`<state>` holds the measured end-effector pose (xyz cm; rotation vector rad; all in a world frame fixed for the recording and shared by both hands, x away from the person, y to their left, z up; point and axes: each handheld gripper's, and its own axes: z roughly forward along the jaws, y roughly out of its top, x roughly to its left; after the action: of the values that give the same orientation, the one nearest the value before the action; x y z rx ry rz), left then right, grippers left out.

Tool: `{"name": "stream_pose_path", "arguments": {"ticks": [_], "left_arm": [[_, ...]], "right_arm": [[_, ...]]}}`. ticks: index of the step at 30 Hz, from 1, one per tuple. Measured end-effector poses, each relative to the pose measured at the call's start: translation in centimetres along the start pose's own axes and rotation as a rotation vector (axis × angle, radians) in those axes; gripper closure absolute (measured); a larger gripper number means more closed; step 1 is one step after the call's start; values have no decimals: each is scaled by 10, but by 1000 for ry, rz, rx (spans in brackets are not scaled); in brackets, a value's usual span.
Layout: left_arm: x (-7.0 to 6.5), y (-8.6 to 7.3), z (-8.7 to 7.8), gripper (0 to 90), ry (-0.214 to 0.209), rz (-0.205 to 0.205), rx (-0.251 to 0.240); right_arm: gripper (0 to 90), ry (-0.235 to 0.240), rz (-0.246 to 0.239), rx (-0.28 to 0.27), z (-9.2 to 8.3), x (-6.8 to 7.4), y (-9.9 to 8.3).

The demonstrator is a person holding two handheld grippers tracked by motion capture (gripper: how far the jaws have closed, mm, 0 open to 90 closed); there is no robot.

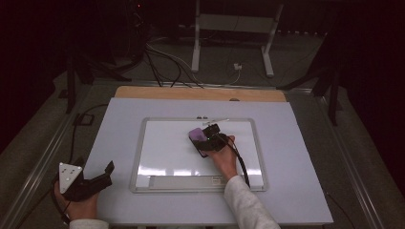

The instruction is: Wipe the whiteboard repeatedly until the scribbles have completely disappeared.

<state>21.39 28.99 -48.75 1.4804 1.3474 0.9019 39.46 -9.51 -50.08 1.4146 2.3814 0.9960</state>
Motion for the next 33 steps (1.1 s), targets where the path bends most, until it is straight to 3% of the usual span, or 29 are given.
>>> {"name": "stream_pose_path", "arguments": {"ticks": [7,9,12,19,24,28,33], "left_arm": [[1,0,0,9,0,-3,1],[0,0,0,9,-1,-1,-2],[-1,0,0,9,-1,1,-3],[-1,0,0,9,-1,3,-1],[-1,1,-1,9,0,5,-4],[0,0,-2,9,1,2,-4],[0,0,-2,9,2,0,-7]], "right_arm": [[413,-105,90,-2,-4,-21,4],[413,-111,119,-3,-4,-25,4],[413,-140,97,-7,-4,-19,4],[412,-30,31,4,-1,0,0],[413,-3,-14,4,-2,5,-3],[413,-46,12,-8,-7,-8,-6],[413,-135,31,-17,-13,-26,-6]]}}
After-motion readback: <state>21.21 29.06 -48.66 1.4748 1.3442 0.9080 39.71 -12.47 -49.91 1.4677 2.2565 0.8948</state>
